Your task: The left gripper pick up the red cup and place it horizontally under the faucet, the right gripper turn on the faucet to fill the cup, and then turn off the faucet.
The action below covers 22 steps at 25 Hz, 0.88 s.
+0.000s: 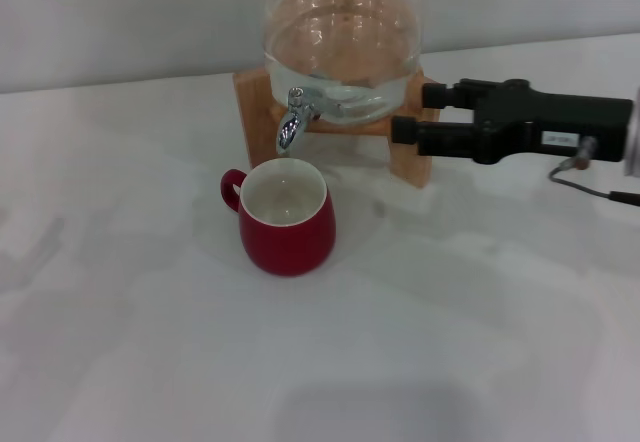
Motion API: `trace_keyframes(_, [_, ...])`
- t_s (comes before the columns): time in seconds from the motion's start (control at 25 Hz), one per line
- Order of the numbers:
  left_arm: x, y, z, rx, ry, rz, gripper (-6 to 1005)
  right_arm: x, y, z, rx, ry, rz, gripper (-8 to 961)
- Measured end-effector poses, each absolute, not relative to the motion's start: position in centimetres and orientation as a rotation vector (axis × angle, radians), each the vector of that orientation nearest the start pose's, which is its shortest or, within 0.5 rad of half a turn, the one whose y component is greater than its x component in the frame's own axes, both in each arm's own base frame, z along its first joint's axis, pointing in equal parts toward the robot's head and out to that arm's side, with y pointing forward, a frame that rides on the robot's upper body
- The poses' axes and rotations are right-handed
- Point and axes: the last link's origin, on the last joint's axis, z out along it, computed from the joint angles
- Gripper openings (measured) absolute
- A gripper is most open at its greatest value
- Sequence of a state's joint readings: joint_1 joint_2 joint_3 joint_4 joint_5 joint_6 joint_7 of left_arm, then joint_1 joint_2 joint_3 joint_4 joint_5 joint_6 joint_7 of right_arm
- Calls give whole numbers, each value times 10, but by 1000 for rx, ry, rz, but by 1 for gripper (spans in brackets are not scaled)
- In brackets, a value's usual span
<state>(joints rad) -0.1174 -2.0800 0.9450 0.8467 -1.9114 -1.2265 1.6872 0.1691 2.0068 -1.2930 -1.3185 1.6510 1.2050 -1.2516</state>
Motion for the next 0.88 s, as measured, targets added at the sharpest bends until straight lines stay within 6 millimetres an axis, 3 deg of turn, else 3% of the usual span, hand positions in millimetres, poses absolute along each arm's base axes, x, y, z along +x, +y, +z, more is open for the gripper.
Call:
trace_keyframes(0.36, [-329, 301, 76, -1883, -944, -993, 878, 188, 330, 30, -2392, 727, 652, 782])
trace_keyframes(0.88, [-329, 302, 75, -1901, -941, -973, 876, 168, 336, 7, -2408, 692, 657, 782])
